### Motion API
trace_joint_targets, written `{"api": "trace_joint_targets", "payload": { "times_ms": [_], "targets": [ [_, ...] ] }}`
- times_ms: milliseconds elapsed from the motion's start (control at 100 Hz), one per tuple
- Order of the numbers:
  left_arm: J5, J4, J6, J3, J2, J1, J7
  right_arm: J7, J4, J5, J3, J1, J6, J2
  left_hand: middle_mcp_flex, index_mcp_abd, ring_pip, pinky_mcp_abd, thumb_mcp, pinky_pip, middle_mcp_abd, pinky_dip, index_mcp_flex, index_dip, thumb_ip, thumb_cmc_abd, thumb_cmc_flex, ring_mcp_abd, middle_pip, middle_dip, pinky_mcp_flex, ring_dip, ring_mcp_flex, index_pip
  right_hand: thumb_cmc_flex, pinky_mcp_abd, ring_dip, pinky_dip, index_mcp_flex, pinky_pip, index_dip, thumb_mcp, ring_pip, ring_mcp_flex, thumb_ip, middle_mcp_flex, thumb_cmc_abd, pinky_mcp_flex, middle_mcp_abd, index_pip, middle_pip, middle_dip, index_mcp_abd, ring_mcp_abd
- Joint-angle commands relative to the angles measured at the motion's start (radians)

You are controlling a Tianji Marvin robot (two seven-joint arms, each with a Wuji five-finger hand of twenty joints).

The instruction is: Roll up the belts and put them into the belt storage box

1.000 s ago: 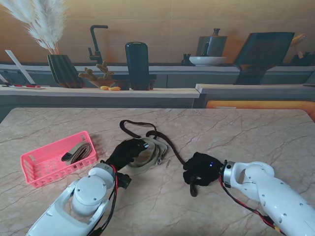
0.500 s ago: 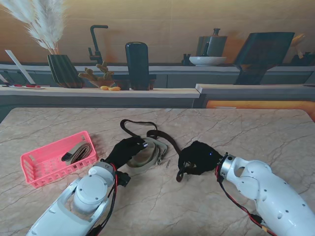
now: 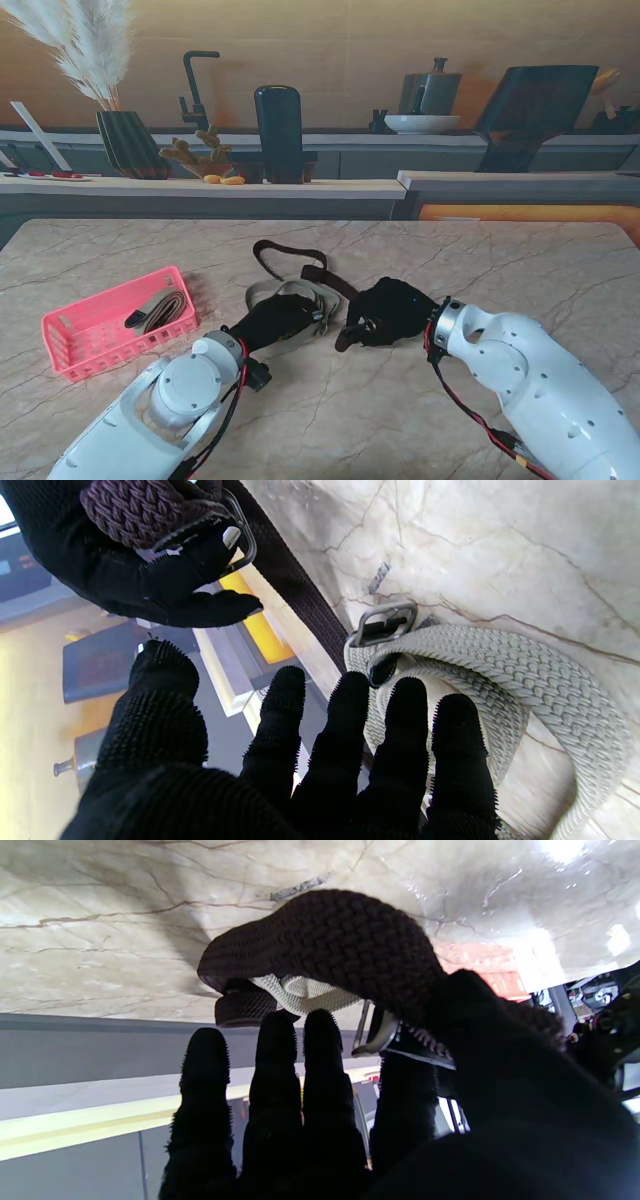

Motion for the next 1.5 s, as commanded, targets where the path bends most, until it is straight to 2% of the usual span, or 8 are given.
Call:
{"api": "trace_joint_targets", "payload": {
  "times_ms": [0, 310, 740, 890, 1190, 1260, 1390, 1490],
  "targets": [
    [0.006, 0.003, -0.017, 0.010, 0.003, -0.012, -0.034, 0.030, -0.022, 0.026, -0.009, 0.021, -0.002, 0.003, 0.028, -0.009, 0.018, 0.017, -0.024, 0.019, -0.029, 0.002, 0.014, 0.017, 0.018, -0.045, -0.030, -0.001, 0.007, 0.013, 0.004, 0.017, 0.027, 0.031, 0.039, 0.020, 0.014, 0.013, 0.097, -0.027, 0.099, 0.019, -0.023, -0.025, 0.042, 0.003, 0.142, -0.016, 0.012, 0.132, -0.026, 0.014, -0.074, 0.004],
    [0.051, -0.008, -0.080, 0.035, 0.030, -0.040, -0.114, 0.117, 0.008, 0.115, -0.075, 0.089, 0.043, 0.008, 0.091, -0.018, 0.063, 0.020, -0.013, 0.073, -0.036, 0.029, 0.031, 0.070, 0.015, -0.074, -0.066, -0.003, 0.044, 0.043, 0.051, 0.049, 0.101, 0.079, 0.046, 0.019, 0.015, 0.018, 0.097, -0.037, 0.117, 0.012, -0.030, -0.027, 0.049, 0.011, 0.140, -0.022, 0.012, 0.122, -0.040, 0.016, -0.067, 0.007],
    [0.022, 0.004, -0.100, 0.080, 0.040, -0.087, -0.176, 0.140, 0.082, 0.186, -0.177, 0.177, 0.089, 0.002, 0.145, -0.019, 0.126, 0.030, -0.015, 0.139, -0.032, 0.068, 0.067, 0.098, 0.013, -0.059, -0.090, 0.012, 0.091, 0.074, 0.081, 0.084, 0.150, 0.119, 0.049, 0.023, 0.020, 0.027, 0.096, -0.045, 0.133, 0.005, -0.033, -0.024, 0.058, 0.018, 0.141, -0.024, 0.015, 0.117, -0.046, 0.024, -0.064, 0.009],
    [0.044, 0.004, -0.094, 0.094, 0.046, -0.101, -0.196, 0.139, 0.089, 0.196, -0.187, 0.184, 0.098, 0.000, 0.199, -0.029, 0.188, 0.021, 0.009, 0.192, -0.047, 0.099, 0.095, 0.133, 0.018, -0.066, -0.010, 0.010, 0.142, 0.101, 0.124, 0.111, 0.206, 0.183, 0.050, 0.022, 0.021, 0.030, 0.096, -0.047, 0.135, 0.003, -0.034, -0.025, 0.060, 0.018, 0.142, -0.024, 0.017, 0.114, -0.047, 0.026, -0.066, 0.009],
    [0.080, 0.017, -0.055, 0.131, 0.027, -0.109, -0.125, 0.136, 0.094, 0.210, -0.197, 0.189, 0.094, -0.002, 0.274, -0.095, 0.288, 0.010, 0.199, 0.269, -0.063, 0.144, 0.094, 0.106, -0.016, -0.149, 0.209, 0.004, 0.229, 0.114, 0.198, 0.128, 0.290, 0.377, 0.048, 0.023, 0.023, 0.035, 0.095, -0.050, 0.137, -0.001, -0.034, -0.023, 0.063, 0.019, 0.141, -0.023, 0.018, 0.111, -0.049, 0.028, -0.068, 0.010],
    [0.080, 0.020, -0.048, 0.136, 0.024, -0.112, -0.119, 0.135, 0.093, 0.211, -0.197, 0.188, 0.093, -0.002, 0.289, -0.106, 0.308, 0.010, 0.330, 0.284, -0.070, 0.151, 0.097, 0.083, -0.034, -0.159, 0.205, -0.004, 0.250, 0.121, 0.215, 0.131, 0.307, 0.423, 0.048, 0.024, 0.023, 0.036, 0.095, -0.051, 0.137, -0.001, -0.034, -0.022, 0.063, 0.019, 0.141, -0.023, 0.017, 0.110, -0.050, 0.028, -0.068, 0.009],
    [0.076, 0.036, -0.042, 0.147, 0.016, -0.119, -0.099, 0.139, 0.090, 0.215, -0.194, 0.184, 0.092, -0.002, 0.331, -0.073, 0.358, 0.012, 0.426, 0.326, -0.065, 0.168, 0.106, 0.094, -0.037, -0.152, 0.217, -0.017, 0.287, 0.194, 0.254, 0.149, 0.355, 0.470, 0.046, 0.023, 0.024, 0.038, 0.093, -0.052, 0.137, -0.003, -0.035, -0.023, 0.064, 0.021, 0.143, -0.023, 0.018, 0.108, -0.050, 0.029, -0.070, 0.011],
    [0.052, 0.056, -0.046, 0.152, 0.007, -0.123, -0.083, 0.134, 0.084, 0.209, -0.186, 0.178, 0.093, -0.002, 0.372, -0.053, 0.419, 0.013, 0.549, 0.382, -0.055, 0.186, 0.125, 0.104, -0.039, -0.201, 0.157, -0.044, 0.353, 0.210, 0.321, 0.167, 0.421, 0.505, 0.040, 0.023, 0.025, 0.040, 0.084, -0.052, 0.132, -0.009, -0.033, -0.018, 0.064, 0.026, 0.149, -0.020, 0.025, 0.101, -0.048, 0.031, -0.067, 0.012]
  ]
}}
